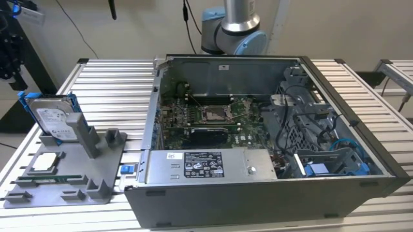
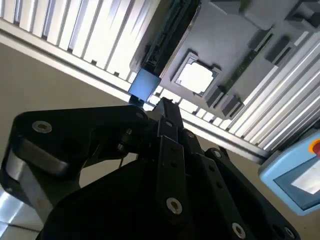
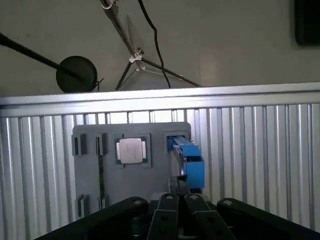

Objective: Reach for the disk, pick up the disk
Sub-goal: 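Pick up the disk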

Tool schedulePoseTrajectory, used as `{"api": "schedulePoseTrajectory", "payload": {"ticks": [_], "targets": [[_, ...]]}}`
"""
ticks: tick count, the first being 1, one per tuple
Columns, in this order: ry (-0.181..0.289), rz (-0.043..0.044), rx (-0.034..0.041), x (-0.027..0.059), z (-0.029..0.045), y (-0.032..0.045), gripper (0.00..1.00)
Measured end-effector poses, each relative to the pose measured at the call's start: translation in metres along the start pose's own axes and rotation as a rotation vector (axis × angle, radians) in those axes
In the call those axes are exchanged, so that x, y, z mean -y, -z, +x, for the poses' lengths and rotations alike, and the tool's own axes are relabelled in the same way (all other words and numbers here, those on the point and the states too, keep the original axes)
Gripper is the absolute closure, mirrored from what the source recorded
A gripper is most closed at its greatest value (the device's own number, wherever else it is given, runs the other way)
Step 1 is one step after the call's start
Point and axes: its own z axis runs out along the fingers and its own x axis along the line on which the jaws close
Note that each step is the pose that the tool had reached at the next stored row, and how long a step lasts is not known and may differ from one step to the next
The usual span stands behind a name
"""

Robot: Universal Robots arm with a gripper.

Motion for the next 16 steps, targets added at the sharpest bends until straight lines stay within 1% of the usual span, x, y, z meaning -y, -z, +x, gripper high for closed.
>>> {"api": "schedulePoseTrajectory", "payload": {"ticks": [6, 11, 12, 16], "targets": [[0.102, 0.0037, -0.0035, 0.0, -0.0003, -0.0013, 1.0], [0.108, 0.0038, -0.0039, 0.0001, -0.0007, -0.0014, 1.0], [0.108, 0.0039, -0.0039, 0.0001, -0.0008, -0.0015, 0.0], [0.108, 0.004, -0.0038, -0.0001, -0.0048, -0.0023, 0.0]]}}
